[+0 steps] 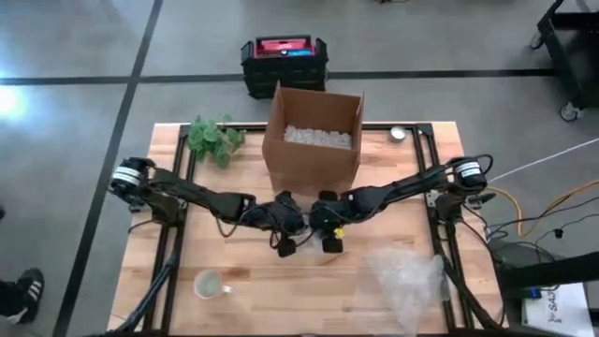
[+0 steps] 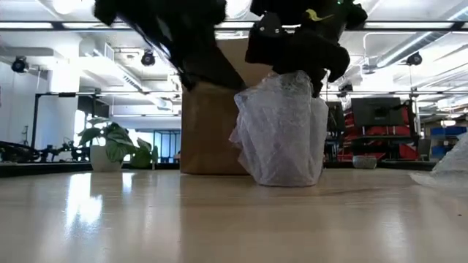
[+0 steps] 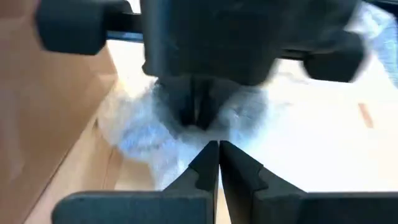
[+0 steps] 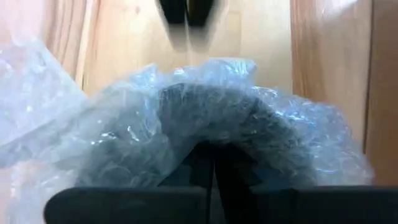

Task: Wrap mug
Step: Wrap the blue cup in bubble wrap

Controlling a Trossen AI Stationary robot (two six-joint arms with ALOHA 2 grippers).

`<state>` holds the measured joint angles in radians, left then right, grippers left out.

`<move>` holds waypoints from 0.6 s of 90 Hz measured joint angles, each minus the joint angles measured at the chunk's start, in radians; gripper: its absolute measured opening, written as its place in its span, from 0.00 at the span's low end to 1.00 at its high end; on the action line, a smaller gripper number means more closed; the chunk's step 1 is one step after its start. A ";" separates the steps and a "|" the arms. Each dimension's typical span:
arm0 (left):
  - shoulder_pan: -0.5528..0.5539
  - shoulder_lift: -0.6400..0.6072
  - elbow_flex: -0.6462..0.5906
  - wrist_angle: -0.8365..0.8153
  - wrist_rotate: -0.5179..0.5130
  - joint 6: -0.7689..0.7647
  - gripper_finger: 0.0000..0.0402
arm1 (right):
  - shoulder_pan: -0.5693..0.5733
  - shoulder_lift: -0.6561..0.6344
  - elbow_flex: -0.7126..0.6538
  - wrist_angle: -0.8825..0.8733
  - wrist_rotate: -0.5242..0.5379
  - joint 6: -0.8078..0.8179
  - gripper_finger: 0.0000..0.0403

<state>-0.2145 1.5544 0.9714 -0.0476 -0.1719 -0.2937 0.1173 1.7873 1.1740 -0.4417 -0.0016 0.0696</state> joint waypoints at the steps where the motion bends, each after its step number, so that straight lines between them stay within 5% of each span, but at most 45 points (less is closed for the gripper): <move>1: -0.004 -0.006 -0.001 -0.009 0.000 -0.003 0.00 | 0.000 -0.002 0.000 0.002 -0.001 0.000 0.01; 14: -0.055 -0.021 -0.082 0.033 0.000 -0.010 0.00 | -0.002 -0.029 -0.003 0.000 -0.002 0.002 0.01; 36: -0.051 0.125 -0.194 0.651 -0.010 0.088 0.00 | -0.002 -0.028 -0.003 0.008 0.004 0.011 0.01; 54: 0.010 0.225 -0.047 0.490 -0.009 0.146 0.00 | 0.000 -0.028 -0.003 0.012 0.011 0.016 0.01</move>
<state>-0.2044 1.7790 0.9249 0.4421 -0.1809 -0.1482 0.1171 1.7596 1.1706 -0.4297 0.0090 0.0853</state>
